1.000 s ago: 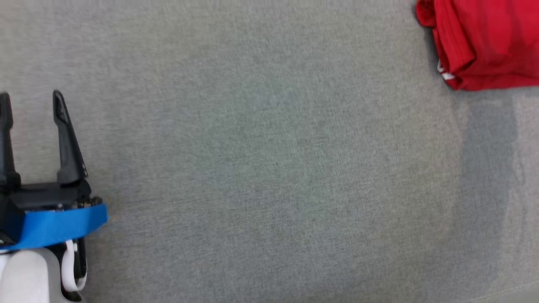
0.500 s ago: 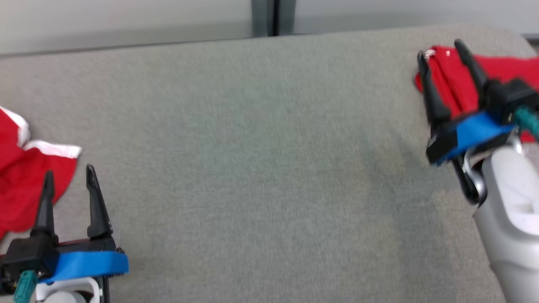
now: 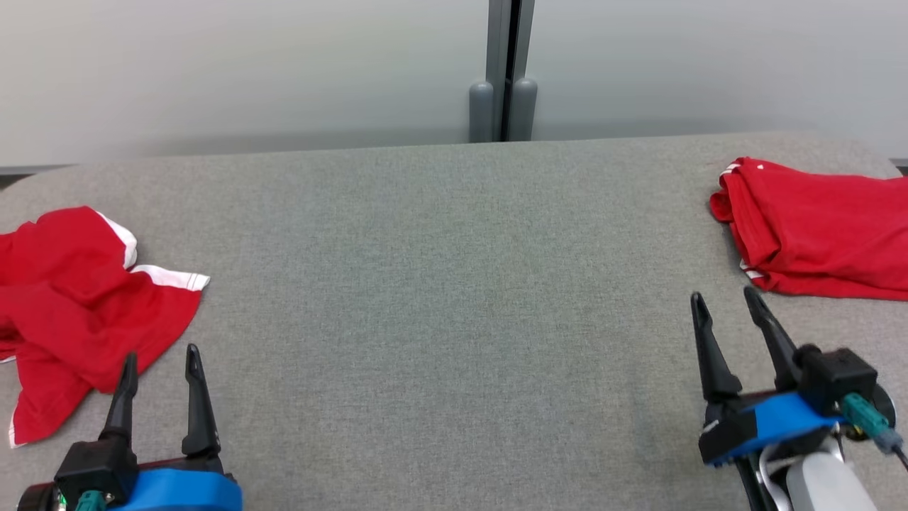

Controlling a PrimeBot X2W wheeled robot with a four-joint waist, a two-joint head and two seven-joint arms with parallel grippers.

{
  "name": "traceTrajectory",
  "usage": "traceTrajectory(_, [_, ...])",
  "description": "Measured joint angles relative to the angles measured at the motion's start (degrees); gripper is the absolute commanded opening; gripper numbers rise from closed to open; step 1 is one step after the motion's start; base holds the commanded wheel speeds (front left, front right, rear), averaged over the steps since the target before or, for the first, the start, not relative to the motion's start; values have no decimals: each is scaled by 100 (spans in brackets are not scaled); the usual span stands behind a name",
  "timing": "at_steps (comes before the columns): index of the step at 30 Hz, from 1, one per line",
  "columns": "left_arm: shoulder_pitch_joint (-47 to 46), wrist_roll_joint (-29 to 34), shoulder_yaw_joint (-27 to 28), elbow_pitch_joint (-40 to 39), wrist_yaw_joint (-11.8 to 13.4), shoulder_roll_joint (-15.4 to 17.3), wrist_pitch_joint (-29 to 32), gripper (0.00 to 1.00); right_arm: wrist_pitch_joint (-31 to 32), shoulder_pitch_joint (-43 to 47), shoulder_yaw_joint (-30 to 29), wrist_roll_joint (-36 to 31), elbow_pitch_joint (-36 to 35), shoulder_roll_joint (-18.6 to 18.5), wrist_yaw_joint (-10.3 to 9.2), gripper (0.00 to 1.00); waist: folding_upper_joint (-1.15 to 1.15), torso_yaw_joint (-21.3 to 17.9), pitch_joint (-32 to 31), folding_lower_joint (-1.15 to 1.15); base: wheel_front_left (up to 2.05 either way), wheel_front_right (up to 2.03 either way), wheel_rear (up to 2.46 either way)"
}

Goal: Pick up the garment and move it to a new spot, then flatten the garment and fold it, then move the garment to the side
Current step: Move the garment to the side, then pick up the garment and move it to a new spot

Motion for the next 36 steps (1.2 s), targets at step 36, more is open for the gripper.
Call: traceTrajectory(36, [187, 40, 19, 248, 127, 104, 1, 100, 181, 1092, -269, -212, -566, 411, 0, 100, 2, 440, -404, 1, 0, 0, 0])
